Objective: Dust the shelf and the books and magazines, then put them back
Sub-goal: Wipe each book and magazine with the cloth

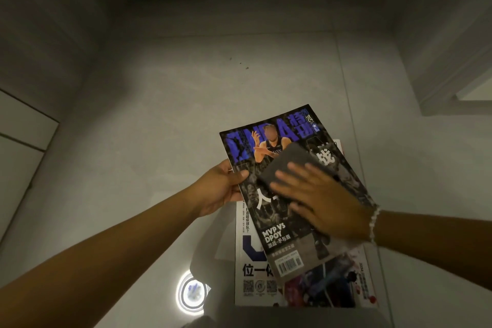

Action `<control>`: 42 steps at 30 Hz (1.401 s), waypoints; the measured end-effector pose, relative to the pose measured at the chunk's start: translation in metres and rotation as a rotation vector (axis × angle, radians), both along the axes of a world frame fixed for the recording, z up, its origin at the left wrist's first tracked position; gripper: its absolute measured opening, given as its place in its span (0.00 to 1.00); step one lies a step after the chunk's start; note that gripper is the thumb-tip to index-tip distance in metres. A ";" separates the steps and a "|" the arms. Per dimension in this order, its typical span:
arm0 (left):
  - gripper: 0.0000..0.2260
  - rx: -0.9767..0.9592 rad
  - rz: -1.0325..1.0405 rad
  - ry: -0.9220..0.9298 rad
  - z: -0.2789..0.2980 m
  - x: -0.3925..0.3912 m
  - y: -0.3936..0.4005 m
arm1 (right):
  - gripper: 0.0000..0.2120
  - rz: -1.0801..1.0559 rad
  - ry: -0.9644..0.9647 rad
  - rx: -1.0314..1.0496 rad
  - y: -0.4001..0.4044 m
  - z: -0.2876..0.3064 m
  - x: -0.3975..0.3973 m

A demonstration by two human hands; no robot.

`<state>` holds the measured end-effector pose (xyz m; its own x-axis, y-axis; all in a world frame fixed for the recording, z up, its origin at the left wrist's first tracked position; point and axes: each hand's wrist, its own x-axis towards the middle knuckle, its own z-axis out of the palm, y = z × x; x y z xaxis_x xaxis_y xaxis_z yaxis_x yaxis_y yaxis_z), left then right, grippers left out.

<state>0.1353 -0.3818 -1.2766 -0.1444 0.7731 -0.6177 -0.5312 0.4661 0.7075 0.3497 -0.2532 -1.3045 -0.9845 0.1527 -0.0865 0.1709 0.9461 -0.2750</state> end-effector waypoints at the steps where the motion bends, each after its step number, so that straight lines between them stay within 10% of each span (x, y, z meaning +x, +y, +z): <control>1: 0.10 -0.008 0.004 0.007 -0.001 0.000 0.000 | 0.23 -0.100 -0.010 -0.020 0.014 0.001 -0.001; 6: 0.11 -0.039 0.023 0.023 -0.004 0.000 0.001 | 0.24 -0.328 -0.028 0.019 0.024 0.001 0.001; 15: 0.10 -0.050 0.046 0.026 -0.002 0.002 0.002 | 0.23 0.008 -0.061 -0.060 -0.033 0.003 0.032; 23: 0.10 -0.079 0.053 0.049 0.002 0.005 0.003 | 0.25 -0.403 -0.022 -0.019 -0.008 0.005 0.038; 30: 0.11 -0.100 0.033 0.112 0.005 0.007 0.004 | 0.22 -0.149 -0.035 -0.010 -0.112 0.003 0.055; 42: 0.14 -0.161 0.055 0.243 0.005 0.012 0.004 | 0.31 -0.512 -0.036 -0.090 -0.013 0.000 0.063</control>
<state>0.1472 -0.3773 -1.2720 -0.3419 0.6550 -0.6738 -0.3825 0.5579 0.7365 0.4124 -0.2664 -1.3043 -0.7818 0.6042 -0.1540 0.6165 0.7118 -0.3366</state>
